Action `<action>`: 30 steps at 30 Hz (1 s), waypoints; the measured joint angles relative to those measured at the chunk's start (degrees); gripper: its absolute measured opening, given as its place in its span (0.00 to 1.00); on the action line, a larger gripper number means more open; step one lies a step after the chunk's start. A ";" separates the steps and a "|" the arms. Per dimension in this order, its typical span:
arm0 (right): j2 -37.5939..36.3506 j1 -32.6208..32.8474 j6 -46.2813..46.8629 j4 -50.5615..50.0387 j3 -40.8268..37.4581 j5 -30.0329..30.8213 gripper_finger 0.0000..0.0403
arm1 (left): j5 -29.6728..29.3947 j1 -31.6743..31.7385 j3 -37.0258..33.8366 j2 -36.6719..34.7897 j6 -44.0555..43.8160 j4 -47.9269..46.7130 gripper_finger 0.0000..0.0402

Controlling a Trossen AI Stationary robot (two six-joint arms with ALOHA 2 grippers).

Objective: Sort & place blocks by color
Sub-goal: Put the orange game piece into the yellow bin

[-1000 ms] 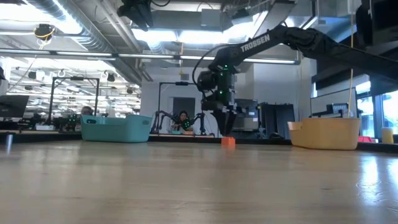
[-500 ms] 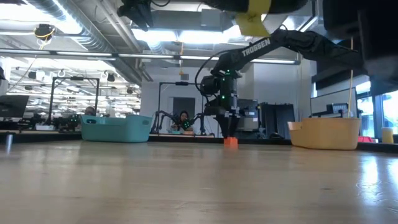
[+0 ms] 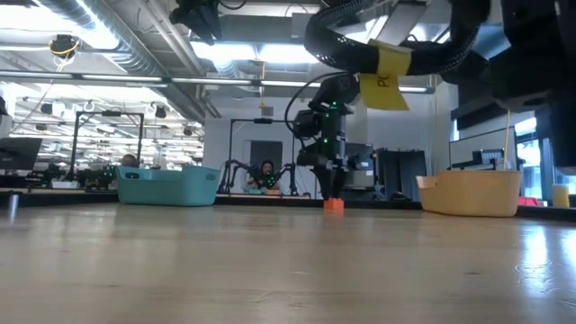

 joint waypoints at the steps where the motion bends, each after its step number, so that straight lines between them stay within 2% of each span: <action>1: 0.00 -0.20 -0.02 0.01 -0.01 -0.85 0.39 | 0.01 -0.01 0.00 0.00 0.00 0.00 0.42; 7: 0.00 -0.71 -1.57 0.18 -0.12 -2.06 0.36 | 0.01 0.00 0.00 0.00 0.00 0.00 0.42; 19: 0.02 -0.70 -1.82 2.06 -0.21 -2.00 0.02 | 0.01 -0.01 0.00 0.00 0.00 -0.03 0.42; 30: 0.59 -0.63 -2.52 1.17 -0.41 -2.09 0.00 | 0.04 -0.04 -0.02 0.00 0.01 -0.19 0.42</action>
